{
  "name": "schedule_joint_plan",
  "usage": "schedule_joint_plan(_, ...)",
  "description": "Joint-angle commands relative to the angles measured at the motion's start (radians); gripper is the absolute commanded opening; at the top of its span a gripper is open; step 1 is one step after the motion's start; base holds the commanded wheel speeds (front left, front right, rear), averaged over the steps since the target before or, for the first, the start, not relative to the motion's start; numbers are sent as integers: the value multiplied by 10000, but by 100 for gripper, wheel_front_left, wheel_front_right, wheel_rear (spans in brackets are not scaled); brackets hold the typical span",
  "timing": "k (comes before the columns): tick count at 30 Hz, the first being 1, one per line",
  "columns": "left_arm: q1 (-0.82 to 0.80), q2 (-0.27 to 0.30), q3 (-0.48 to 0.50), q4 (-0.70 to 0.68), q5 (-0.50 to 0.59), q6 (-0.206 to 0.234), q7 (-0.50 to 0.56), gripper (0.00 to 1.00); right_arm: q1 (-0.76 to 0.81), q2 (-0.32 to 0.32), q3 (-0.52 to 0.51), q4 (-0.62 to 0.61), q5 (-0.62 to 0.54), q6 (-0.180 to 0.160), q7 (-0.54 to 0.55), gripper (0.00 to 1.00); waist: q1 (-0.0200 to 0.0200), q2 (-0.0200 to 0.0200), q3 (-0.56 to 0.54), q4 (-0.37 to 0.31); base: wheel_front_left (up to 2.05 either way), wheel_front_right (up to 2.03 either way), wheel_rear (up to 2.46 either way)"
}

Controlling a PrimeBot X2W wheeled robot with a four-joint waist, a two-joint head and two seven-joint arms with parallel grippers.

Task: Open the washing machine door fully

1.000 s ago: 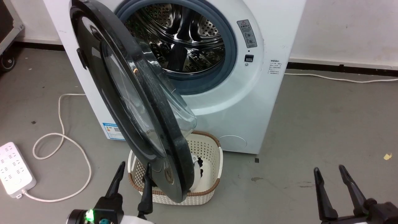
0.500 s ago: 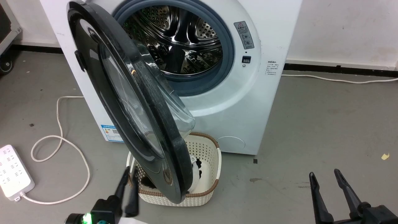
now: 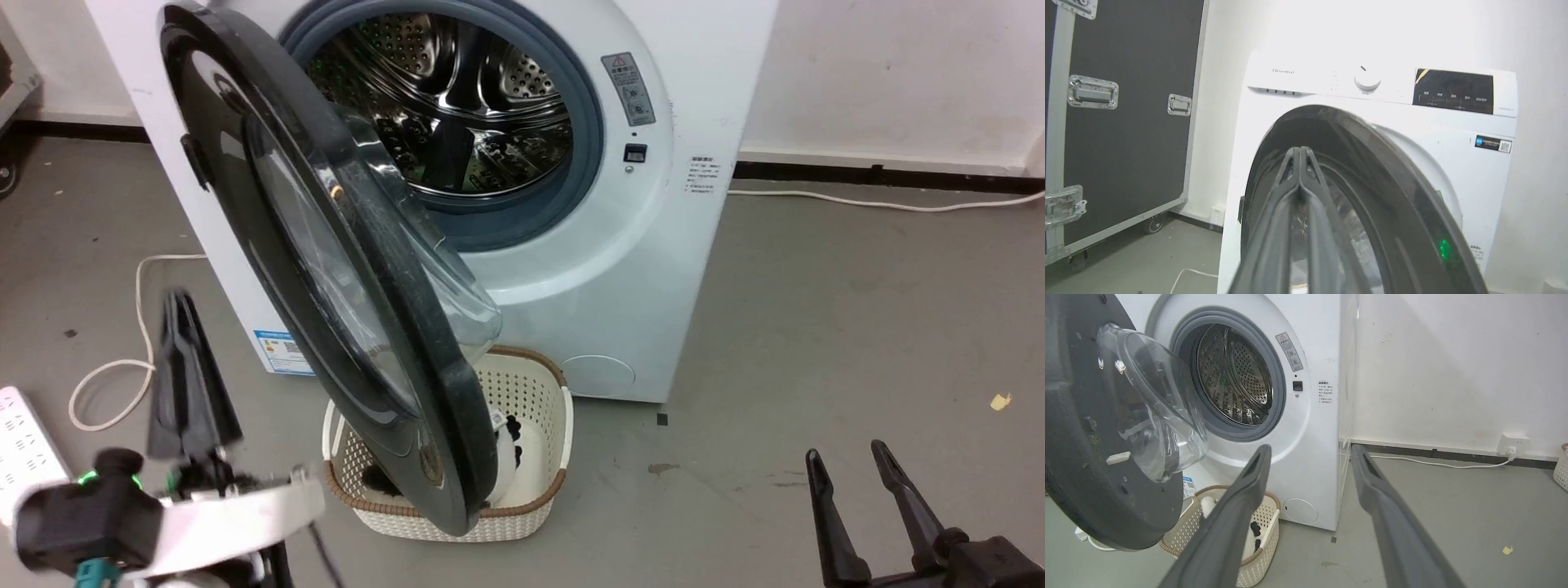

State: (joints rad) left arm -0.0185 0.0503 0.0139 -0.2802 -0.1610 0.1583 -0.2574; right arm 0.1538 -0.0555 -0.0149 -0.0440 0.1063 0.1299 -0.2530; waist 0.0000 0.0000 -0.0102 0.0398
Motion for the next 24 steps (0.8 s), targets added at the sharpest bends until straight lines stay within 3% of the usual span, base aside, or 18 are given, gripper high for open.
schedule_joint_plan(1,-292,6,-32,-329,153,-36,-44,0,-203,51,26,10,20,8,-60,100,0,0,-11,-40,0,0,0)
schedule_joint_plan(6,-878,3,-640,-1401,763,-181,-44,0,-255,51,92,189,69,8,-67,100,0,0,-107,-96,0,0,0)
schedule_joint_plan(10,-911,2,-1589,-1367,1257,-388,-44,0,-280,52,144,259,102,8,-71,100,0,0,-175,-174,0,0,0)
schedule_joint_plan(13,-714,2,-2423,-906,1472,-590,124,0,-255,52,136,288,121,8,-73,100,0,0,-204,-240,0,0,0)
schedule_joint_plan(18,-309,1,-3577,56,1233,-562,401,0,-256,52,138,325,185,8,-77,100,0,0,-168,-366,0,0,0)
schedule_joint_plan(24,-225,0,-4301,1790,932,-565,1112,0,-289,52,150,340,146,8,-81,100,0,0,-23,-470,0,0,0)
